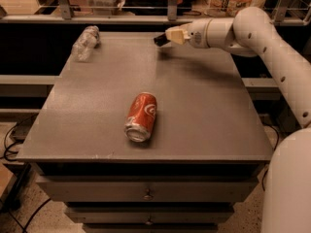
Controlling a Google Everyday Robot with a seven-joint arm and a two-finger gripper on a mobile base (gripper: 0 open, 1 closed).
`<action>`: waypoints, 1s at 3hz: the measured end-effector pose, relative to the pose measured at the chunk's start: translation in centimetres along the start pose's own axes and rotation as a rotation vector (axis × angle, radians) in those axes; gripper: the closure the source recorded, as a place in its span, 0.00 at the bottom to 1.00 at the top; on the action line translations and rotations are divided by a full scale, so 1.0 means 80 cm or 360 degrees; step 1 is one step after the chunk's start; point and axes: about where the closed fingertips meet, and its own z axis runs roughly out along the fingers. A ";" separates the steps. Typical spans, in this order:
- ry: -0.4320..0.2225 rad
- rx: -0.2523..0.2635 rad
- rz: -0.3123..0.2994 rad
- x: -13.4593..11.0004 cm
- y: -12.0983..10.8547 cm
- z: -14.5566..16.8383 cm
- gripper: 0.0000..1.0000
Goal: Move rxbar chocolate near water bottle
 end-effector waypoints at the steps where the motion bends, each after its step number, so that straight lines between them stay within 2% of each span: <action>1: 0.0026 -0.0170 -0.0044 -0.013 0.051 0.040 1.00; 2: 0.0090 -0.0297 -0.0089 -0.022 0.096 0.062 1.00; 3: 0.0116 -0.0327 -0.0101 -0.022 0.106 0.068 1.00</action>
Offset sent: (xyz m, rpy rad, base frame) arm -0.0508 0.1232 0.0166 -0.0903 0.0398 0.2918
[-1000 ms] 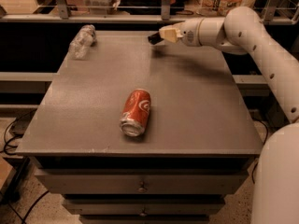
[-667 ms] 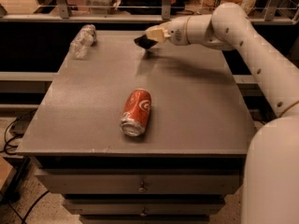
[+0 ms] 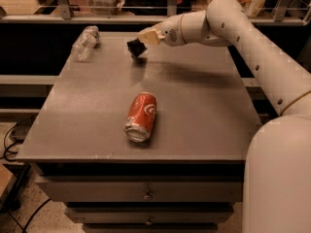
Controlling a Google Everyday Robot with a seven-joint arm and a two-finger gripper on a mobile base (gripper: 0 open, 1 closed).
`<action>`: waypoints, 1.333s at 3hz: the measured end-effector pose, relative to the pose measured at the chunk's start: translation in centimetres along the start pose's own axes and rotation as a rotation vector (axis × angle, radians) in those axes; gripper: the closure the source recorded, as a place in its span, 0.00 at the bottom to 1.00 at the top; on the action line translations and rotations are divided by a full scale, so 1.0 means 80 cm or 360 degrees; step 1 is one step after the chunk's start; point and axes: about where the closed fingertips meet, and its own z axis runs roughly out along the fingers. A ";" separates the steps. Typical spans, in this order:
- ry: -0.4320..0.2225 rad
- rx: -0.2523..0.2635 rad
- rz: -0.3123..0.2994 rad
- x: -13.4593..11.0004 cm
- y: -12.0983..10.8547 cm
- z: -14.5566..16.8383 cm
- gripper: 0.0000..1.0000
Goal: Move rxbar chocolate near water bottle
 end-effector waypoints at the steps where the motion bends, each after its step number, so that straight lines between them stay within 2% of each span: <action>1: 0.0036 -0.0013 -0.0008 0.001 0.004 0.007 1.00; 3: -0.0096 -0.0187 -0.0152 -0.053 0.045 0.061 1.00; 4: -0.0147 -0.0315 -0.0230 -0.078 0.070 0.099 1.00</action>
Offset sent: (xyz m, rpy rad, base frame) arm -0.0049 0.0699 0.0262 0.0337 -0.0807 0.1373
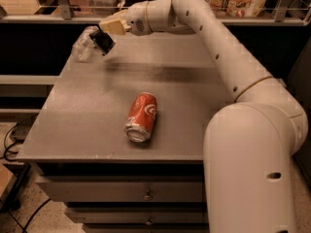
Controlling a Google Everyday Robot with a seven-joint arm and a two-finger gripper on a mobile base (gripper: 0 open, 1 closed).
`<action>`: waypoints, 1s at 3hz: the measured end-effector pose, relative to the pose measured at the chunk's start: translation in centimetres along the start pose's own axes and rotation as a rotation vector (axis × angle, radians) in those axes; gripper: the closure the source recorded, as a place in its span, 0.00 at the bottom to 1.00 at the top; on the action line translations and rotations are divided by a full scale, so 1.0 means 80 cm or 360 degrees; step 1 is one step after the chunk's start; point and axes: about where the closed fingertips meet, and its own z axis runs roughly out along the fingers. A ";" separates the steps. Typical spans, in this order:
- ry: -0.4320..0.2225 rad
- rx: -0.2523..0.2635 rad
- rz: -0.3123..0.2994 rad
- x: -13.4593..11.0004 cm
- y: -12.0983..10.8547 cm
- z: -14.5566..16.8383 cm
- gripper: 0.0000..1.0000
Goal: Move rxbar chocolate near water bottle
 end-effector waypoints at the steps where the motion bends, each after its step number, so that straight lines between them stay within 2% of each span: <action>1: 0.0000 -0.0065 0.0002 0.003 0.004 0.024 1.00; 2: 0.0097 -0.0089 -0.0015 0.018 0.009 0.041 0.74; 3: 0.0148 -0.0098 -0.0011 0.030 0.013 0.047 0.50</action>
Offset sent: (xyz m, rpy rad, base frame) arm 0.0014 0.0299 -0.0286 -0.1126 0.0113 0.0539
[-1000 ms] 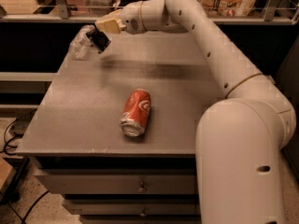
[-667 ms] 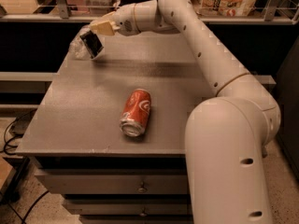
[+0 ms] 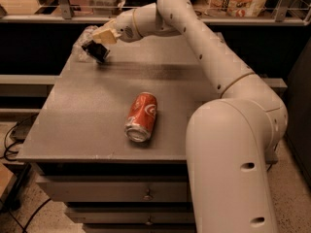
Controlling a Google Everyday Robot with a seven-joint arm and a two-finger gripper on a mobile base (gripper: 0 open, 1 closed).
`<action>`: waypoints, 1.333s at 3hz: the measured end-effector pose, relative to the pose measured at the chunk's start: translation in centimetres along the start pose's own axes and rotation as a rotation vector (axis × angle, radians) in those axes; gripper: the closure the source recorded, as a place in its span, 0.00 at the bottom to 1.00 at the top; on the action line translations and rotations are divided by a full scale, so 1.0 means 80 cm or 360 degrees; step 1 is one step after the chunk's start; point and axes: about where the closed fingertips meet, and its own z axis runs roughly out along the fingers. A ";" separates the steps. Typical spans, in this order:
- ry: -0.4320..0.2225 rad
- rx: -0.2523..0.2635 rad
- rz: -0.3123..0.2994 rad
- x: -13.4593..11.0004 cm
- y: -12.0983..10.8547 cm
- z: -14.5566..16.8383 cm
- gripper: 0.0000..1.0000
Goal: Move rxbar chocolate near water bottle
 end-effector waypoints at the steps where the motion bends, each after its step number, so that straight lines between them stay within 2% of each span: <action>1: 0.0036 -0.0001 0.0030 0.014 0.002 0.001 0.27; 2: 0.0057 0.0011 0.0058 0.025 0.002 -0.001 0.05; 3: 0.0059 0.0006 0.0061 0.026 0.004 0.001 0.00; 4: 0.0059 0.0006 0.0061 0.026 0.004 0.001 0.00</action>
Offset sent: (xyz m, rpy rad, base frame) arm -0.0034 -0.0210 -0.0248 -0.0419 0.0516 -0.0482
